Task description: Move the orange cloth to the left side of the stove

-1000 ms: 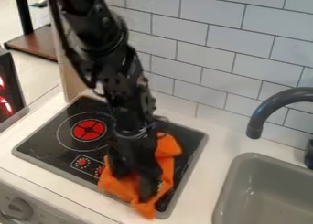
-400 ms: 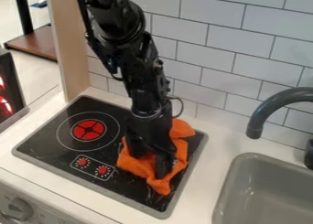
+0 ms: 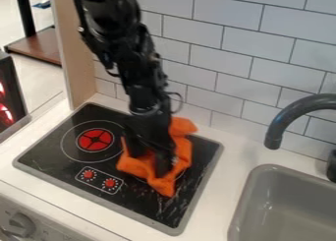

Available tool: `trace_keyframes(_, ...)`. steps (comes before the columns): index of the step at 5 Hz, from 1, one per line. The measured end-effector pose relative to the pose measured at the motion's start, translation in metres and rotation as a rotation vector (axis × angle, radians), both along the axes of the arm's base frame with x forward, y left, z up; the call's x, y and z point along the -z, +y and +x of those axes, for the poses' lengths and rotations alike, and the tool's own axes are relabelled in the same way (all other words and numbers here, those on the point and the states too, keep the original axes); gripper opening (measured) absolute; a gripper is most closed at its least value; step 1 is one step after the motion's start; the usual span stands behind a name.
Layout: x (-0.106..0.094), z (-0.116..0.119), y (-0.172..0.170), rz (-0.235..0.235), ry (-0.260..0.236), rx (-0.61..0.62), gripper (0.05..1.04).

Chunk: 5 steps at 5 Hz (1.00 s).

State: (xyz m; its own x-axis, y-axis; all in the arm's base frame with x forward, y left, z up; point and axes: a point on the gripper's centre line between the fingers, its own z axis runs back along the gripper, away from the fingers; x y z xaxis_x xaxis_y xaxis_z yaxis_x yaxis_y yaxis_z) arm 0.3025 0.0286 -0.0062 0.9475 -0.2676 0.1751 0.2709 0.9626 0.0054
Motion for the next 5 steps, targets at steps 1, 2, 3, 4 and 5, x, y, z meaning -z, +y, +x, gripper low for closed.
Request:
trace_keyframes(1,-0.002,-0.001,0.030,0.018,-0.001,-0.076,0.999)
trace_keyframes(2,0.001,-0.003,0.052,0.036,0.010,-0.125,0.999)
trace_keyframes(3,0.001,-0.005,0.066,0.052,0.017,-0.165,0.999)
trace_keyframes(4,0.001,-0.007,0.071,0.054,0.023,-0.185,0.999)
trace_keyframes(5,-0.002,-0.010,0.070,0.054,0.042,-0.190,0.999)
